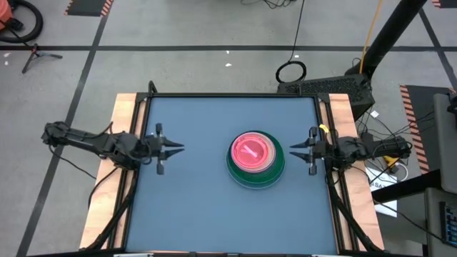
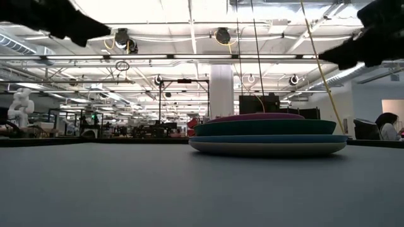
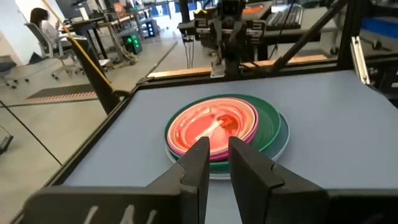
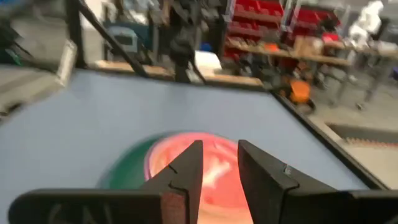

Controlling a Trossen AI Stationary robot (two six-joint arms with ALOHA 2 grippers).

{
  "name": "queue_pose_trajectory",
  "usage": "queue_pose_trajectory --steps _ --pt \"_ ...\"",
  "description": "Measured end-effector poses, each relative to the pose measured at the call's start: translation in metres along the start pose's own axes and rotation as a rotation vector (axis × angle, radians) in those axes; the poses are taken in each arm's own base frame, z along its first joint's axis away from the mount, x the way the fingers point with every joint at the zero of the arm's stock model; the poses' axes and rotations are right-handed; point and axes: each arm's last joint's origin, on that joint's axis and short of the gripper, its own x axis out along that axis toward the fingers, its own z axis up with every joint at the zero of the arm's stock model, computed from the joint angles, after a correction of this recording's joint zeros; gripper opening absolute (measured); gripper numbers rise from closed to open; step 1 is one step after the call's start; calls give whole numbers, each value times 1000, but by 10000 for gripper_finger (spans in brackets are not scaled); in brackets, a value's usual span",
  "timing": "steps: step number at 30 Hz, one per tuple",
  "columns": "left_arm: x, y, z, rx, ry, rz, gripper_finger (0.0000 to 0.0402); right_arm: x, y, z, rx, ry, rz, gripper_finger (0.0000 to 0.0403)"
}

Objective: Stack plastic plates
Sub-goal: Return to Home Position

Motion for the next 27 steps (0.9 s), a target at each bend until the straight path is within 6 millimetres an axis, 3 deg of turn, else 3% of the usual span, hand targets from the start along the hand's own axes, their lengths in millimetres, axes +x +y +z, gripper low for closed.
queue_pose_trajectory --steps 7,12,15,20,27 --pt "-15 2 -25 -65 -59 9 67 0 -1 -3 -33 37 -27 93" --pt "-17 1 -46 -125 -114 14 67 1 -1 -3 -50 5 -37 93" --pt "-15 -1 -58 -165 -119 13 67 7 1 -13 -60 -18 -40 93" --pt "-13 -2 -67 -235 -125 10 67 10 1 -8 -25 -164 -58 93" --pt "-10 -4 -80 -218 -107 12 67 10 -4 -8 -62 -137 -206 93"
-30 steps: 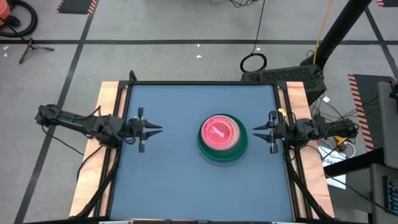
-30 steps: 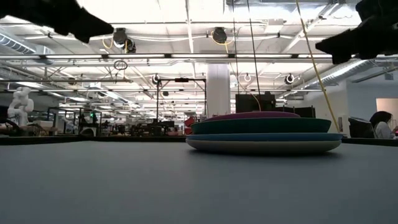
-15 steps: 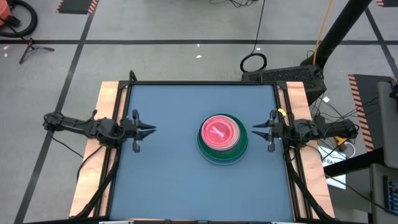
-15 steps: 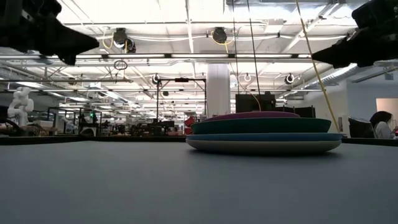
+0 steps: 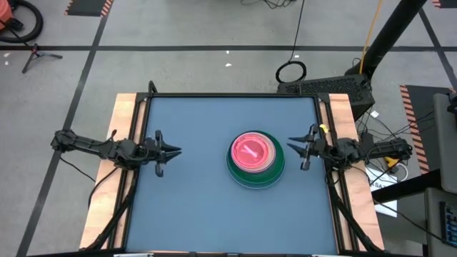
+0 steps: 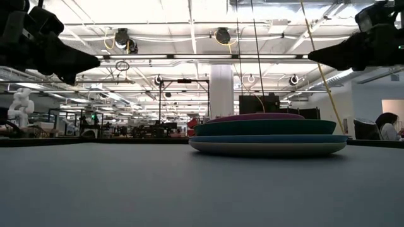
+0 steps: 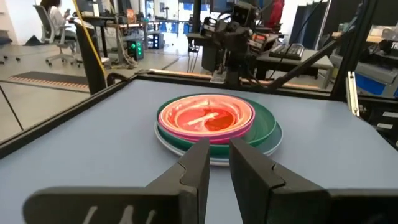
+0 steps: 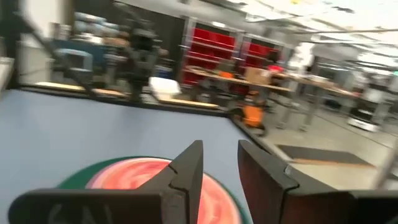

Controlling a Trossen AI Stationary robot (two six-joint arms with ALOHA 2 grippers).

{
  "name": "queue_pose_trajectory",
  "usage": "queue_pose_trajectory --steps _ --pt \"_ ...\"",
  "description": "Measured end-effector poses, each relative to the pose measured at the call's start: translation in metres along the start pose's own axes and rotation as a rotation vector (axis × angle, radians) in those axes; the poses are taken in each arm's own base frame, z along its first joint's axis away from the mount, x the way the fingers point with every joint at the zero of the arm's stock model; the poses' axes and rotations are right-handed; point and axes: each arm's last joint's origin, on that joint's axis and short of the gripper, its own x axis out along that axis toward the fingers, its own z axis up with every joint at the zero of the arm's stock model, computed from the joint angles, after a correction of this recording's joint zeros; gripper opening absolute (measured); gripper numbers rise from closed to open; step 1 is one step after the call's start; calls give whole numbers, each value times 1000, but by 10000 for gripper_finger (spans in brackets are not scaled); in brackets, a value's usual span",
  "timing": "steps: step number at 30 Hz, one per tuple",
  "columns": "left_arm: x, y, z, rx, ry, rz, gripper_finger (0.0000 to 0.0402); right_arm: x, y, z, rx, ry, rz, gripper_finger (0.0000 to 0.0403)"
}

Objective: Stack plastic plates
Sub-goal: Return to Home Position

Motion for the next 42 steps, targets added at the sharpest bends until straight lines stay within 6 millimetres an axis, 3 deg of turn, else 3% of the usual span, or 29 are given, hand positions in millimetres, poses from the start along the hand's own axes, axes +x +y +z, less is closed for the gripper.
queue_pose_trajectory --steps 9,16,22,31,42 --pt "0 2 -2 3 18 70 67 0 -2 1 27 -1 -54 93" --pt "0 4 -3 -106 20 141 67 0 -2 1 30 -3 -55 93" --pt "-1 12 0 18 -14 354 67 0 -2 1 31 -4 -54 93" --pt "-1 16 -3 196 51 408 67 0 -2 1 31 -5 -53 93" --pt "-1 17 -3 199 53 410 67 0 -2 1 31 -6 -53 93"
